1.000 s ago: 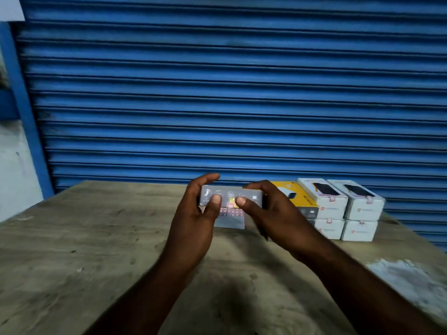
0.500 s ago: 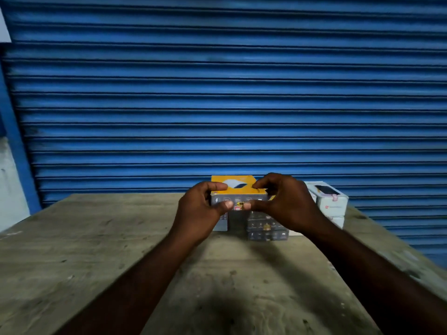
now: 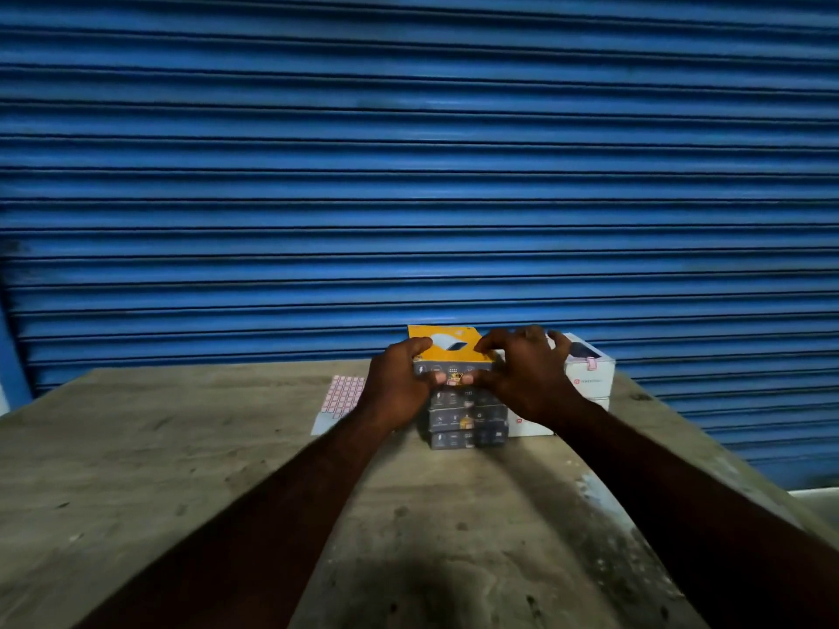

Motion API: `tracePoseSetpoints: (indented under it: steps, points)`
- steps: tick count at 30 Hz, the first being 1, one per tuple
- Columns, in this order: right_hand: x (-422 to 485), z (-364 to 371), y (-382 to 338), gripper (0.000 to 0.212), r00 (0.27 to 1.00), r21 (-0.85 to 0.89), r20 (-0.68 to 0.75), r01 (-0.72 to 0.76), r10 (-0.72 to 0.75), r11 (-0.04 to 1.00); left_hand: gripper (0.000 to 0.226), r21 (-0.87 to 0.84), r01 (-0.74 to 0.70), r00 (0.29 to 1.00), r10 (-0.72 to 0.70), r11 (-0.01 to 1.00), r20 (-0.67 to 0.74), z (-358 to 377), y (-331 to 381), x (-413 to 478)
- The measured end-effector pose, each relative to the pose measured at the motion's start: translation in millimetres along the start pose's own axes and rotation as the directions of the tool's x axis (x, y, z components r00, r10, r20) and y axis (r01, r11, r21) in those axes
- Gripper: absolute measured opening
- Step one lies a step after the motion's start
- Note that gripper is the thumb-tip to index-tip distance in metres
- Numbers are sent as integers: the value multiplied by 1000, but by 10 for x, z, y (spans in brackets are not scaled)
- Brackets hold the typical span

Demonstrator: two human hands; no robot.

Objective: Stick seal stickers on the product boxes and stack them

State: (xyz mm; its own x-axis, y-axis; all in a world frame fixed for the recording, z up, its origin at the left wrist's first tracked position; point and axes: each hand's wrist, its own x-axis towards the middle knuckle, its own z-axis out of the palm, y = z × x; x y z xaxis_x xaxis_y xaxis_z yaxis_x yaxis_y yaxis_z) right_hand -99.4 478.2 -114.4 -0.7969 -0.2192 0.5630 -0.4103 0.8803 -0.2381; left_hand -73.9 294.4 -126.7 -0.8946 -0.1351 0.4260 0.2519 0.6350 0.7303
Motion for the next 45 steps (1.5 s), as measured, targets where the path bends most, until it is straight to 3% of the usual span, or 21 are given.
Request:
tracePoseSetpoints:
  steps: [6, 17, 29, 39, 45]
  points:
    - [45, 11, 113, 49, 1000, -38, -9, 22, -22, 999, 64, 97, -18, 1000, 17, 995, 15, 142, -19, 34]
    - [16, 0, 182, 48, 999, -5, -21, 42, -42, 999, 63, 115, -52, 998, 50, 992, 23, 175, -20, 45]
    - [-26, 64, 175, 35, 993, -37, -45, 104, -106, 994, 53, 4, -151, 988, 151, 989, 24, 71, -83, -92]
    - [-13, 24, 78, 28, 995, -127, 38, 95, -91, 987, 53, 56, -72, 997, 71, 996, 13, 73, 86, -140]
    - [-72, -88, -55, 61, 994, -195, 102, 70, -50, 978, 50, 97, -91, 996, 90, 991, 22, 51, 81, -131]
